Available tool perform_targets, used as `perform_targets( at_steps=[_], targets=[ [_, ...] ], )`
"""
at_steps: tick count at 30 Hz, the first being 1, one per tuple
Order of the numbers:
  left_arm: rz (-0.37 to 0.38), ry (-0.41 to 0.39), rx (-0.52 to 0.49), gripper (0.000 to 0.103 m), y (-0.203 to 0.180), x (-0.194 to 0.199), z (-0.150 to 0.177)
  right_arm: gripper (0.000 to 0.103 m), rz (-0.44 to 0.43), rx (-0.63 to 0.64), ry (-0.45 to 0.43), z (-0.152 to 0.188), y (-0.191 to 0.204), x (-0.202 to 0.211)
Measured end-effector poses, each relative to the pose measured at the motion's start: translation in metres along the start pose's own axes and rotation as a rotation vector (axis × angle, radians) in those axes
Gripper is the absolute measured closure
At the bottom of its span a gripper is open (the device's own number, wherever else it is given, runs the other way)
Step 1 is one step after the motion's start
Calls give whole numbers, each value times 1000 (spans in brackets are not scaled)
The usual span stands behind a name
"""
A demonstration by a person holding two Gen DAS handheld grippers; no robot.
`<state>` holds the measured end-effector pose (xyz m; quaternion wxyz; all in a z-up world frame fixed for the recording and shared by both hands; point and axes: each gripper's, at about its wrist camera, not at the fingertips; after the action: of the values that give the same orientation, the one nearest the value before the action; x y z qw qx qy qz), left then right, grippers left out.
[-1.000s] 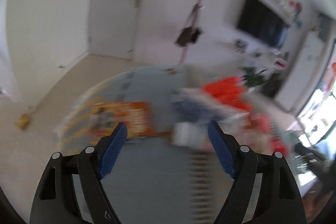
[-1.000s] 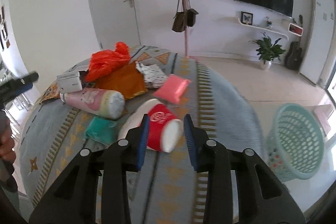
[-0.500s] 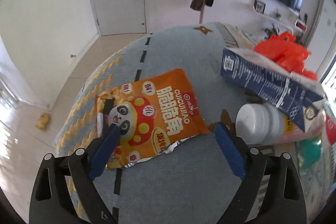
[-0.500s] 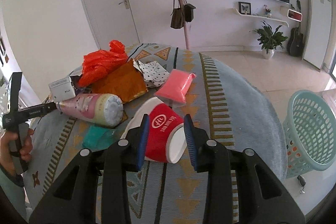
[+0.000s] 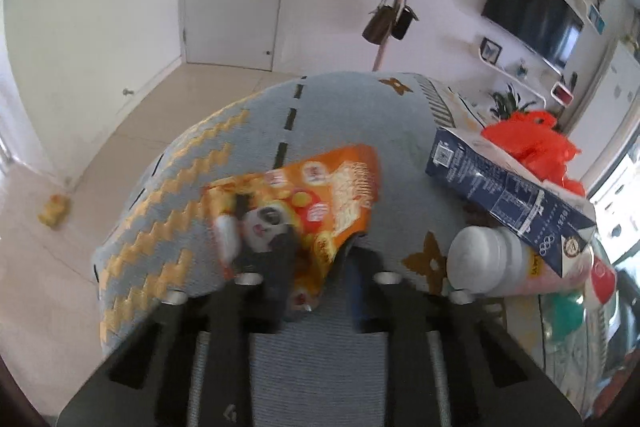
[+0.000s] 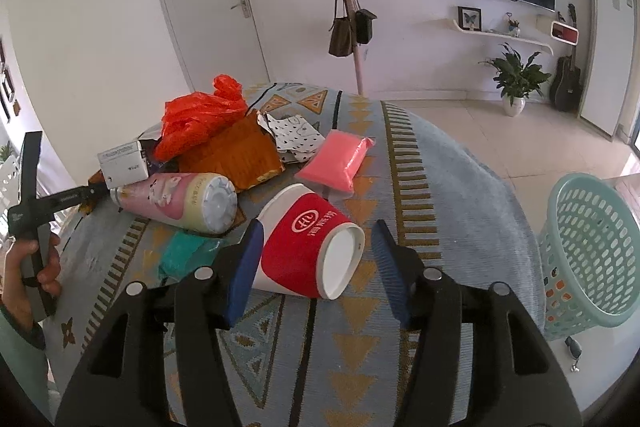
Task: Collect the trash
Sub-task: 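Grasp the orange snack bag with the left tool while the right tool grasps the red cup, then lift the snack bag with the left tool while the right tool lifts the red cup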
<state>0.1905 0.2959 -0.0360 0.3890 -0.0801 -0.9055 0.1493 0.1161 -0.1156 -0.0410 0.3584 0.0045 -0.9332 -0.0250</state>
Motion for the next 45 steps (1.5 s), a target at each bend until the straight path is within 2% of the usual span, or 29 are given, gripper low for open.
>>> perform_targets(
  at_steps=[3,5,7,12,14,17,20,21,24,26,28,30,31,35,37,41,45],
  targets=[
    [20,-39,17,102,2,6,3,40,-16,-26,32,3,-9,-6],
    [27,-74,15,103,-1,12,5,37,-25,-35,60,4,-12,-11],
    [80,-103,39,103,-7,22,11,28,-32,-33,82,3,-13,-16],
    [168,-164,43,103,-36,31,32,20,-55,-26,153,-7,-9,-39],
    [170,-166,14,103,-47,27,39,20,-37,-24,191,-10,-9,-53],
    [146,-168,-61,103,-58,27,44,18,-79,-31,237,-15,-10,-69],
    [137,-154,-87,103,-64,23,45,15,-62,-1,239,-16,-3,-72],
    [140,-154,-90,103,-64,24,46,15,-53,34,233,-14,4,-71],
    [151,-156,-82,103,-62,23,45,37,-76,93,215,-10,16,-63],
    [149,-159,-84,103,-60,23,45,40,-57,109,160,-8,20,-50],
    [146,-158,-90,103,-58,23,45,52,-56,119,80,-5,19,-29],
    [146,-157,-94,103,-58,22,45,56,-48,147,-4,1,21,-6],
    [146,-157,-94,103,-58,22,45,57,-18,186,-48,6,24,6],
    [146,-164,-92,103,-58,23,45,57,-45,310,-80,28,40,24],
    [147,-166,-92,103,-57,23,45,57,-21,341,-110,34,47,31],
    [149,-164,-95,103,-57,23,46,57,-95,253,-46,30,39,21],
    [149,-162,-102,103,-56,24,47,51,-151,194,36,31,36,5]
  ],
)
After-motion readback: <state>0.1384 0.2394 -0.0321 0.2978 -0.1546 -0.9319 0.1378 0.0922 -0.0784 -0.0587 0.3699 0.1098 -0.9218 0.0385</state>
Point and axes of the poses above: each gripper's, at about its wrist camera, not at the fingertips, and x roughly against the way its jaws point, y to its left, z to its underside, and after that the axes turned 12 degrees about z, right-handed
